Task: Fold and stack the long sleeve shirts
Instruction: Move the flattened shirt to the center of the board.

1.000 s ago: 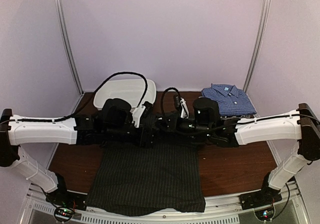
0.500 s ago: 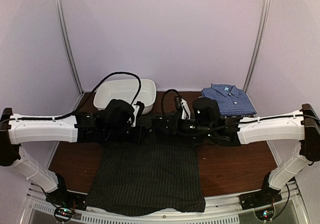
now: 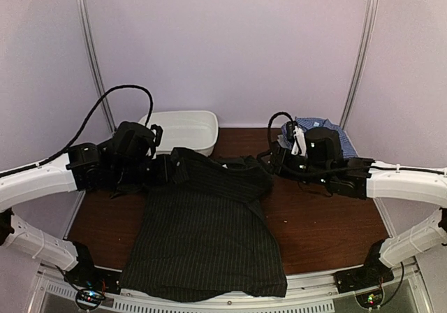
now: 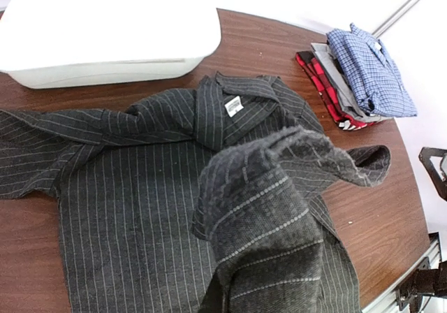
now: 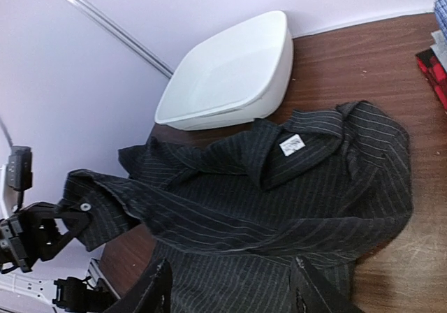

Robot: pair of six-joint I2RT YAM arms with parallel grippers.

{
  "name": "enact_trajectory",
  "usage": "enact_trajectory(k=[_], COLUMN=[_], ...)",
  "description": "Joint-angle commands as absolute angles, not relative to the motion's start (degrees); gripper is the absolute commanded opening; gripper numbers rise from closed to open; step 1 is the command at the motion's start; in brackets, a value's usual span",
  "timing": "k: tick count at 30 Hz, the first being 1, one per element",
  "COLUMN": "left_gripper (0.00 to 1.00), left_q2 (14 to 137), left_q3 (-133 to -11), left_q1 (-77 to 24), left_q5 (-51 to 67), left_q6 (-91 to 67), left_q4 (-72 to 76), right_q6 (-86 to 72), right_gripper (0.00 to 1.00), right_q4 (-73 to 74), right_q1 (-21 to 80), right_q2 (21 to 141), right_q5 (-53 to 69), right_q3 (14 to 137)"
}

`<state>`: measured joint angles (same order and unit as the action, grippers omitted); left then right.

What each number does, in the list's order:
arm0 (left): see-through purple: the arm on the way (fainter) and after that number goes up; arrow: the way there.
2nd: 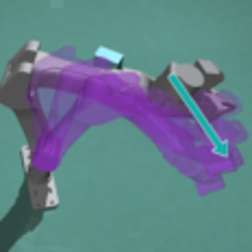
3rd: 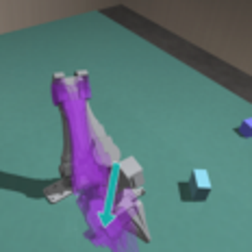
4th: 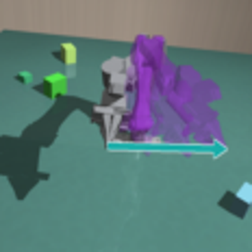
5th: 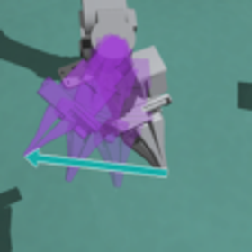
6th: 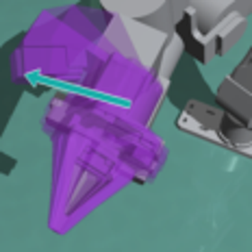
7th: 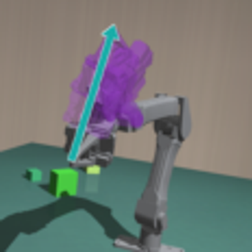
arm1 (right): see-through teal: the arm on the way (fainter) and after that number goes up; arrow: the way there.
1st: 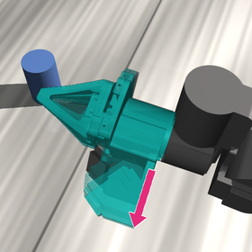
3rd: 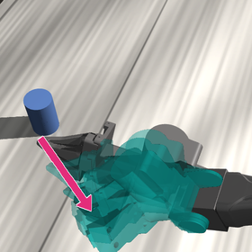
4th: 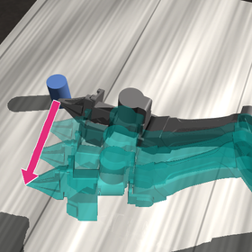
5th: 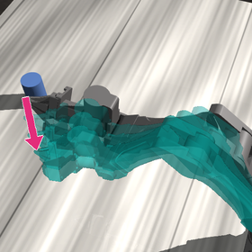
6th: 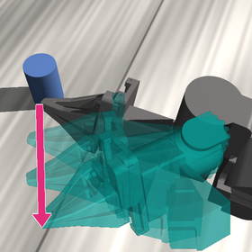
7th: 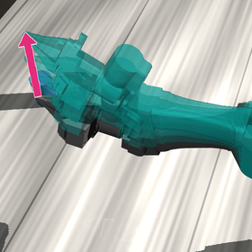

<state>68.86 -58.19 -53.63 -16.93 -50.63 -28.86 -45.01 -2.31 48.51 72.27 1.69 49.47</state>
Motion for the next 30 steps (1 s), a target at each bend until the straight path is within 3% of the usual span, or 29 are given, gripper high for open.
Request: enact_trajectory(k=[1,9,21,30], left_gripper=[0.00,0.00,0.00,0.00], left_q2=[66.7,65.9,65.1,74.2], left_q3=[-57.9,-53.9,-41.6,-45.0], left_q1=[-52.8,-52.6,-56.7,-65.4], left_q5=[-18.0,-11.3,24.1,26.6], left_q6=[-53.0,-53.3,-47.7,-44.4], left_q4=[-31.5,-30.1,-16.0,-15.5], right_q6=[-43.6,-42.1,-39.8,-40.6], right_gripper=[0.59,0.59,0.52,0.46], right_q4=[0.5,-5.7,-9.6,-12.3], right_q1=[46.0,39.8,34.0,34.0], right_q2=[71.4,81.3,96.1,104.5], right_q5=[-0.7,5.2,8.8,11.8], right_q3=[46.0,43.3,47.1,50.5])
